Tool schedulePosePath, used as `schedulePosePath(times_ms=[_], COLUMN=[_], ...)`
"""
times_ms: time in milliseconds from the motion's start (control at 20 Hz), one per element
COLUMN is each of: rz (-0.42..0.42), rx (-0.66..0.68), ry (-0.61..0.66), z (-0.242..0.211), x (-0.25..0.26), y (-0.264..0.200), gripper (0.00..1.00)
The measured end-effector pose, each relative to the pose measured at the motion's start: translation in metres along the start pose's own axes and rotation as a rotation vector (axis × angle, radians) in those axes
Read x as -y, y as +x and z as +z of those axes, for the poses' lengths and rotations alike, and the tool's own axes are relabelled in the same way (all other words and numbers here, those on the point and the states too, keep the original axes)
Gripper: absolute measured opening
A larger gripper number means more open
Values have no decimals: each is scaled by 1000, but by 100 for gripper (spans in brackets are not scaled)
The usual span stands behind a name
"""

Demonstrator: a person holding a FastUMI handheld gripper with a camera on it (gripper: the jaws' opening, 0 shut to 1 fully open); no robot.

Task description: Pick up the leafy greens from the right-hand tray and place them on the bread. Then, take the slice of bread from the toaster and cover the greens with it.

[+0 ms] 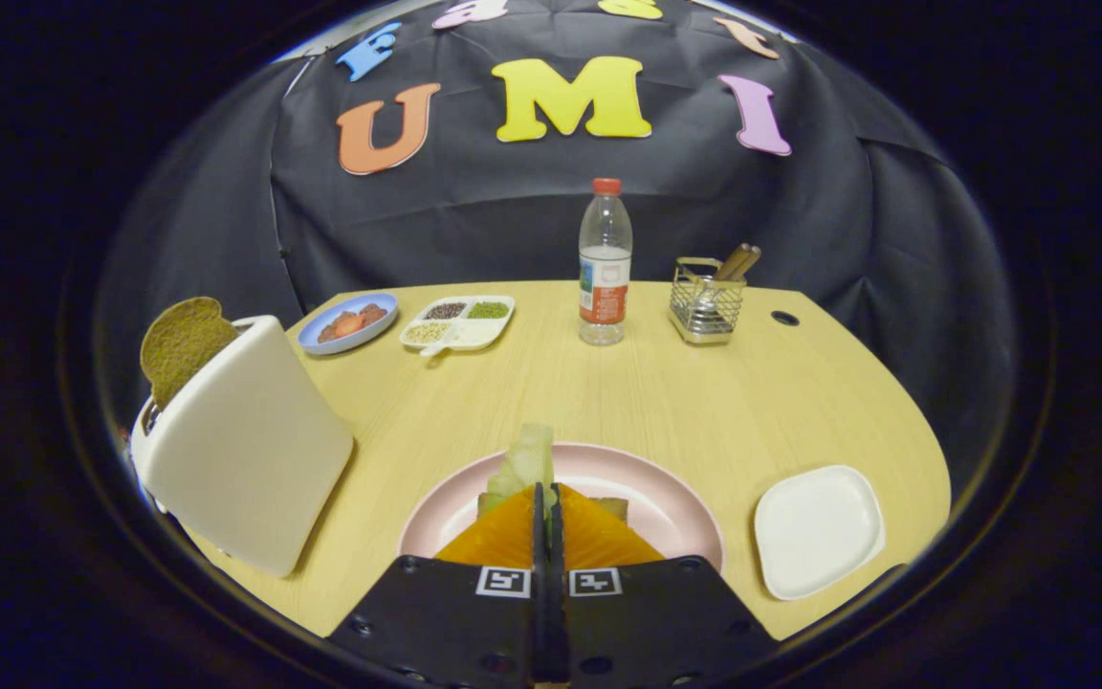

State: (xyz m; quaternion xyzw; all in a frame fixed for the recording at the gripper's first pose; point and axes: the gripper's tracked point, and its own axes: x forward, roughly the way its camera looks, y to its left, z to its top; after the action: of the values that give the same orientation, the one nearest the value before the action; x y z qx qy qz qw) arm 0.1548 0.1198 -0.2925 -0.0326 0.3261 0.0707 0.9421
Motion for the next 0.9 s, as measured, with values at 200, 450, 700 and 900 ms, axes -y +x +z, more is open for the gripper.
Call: schedulePosePath(times_ms=[200,450,700,900], rz=[15,12,-17,-57], rx=[-3,24,46,70], ry=[12,18,24,-17], z=[-3,0,-2,3], x=[2,4,6,-7], y=[5,-3,-18,-39], gripper=[0,60,96,96])
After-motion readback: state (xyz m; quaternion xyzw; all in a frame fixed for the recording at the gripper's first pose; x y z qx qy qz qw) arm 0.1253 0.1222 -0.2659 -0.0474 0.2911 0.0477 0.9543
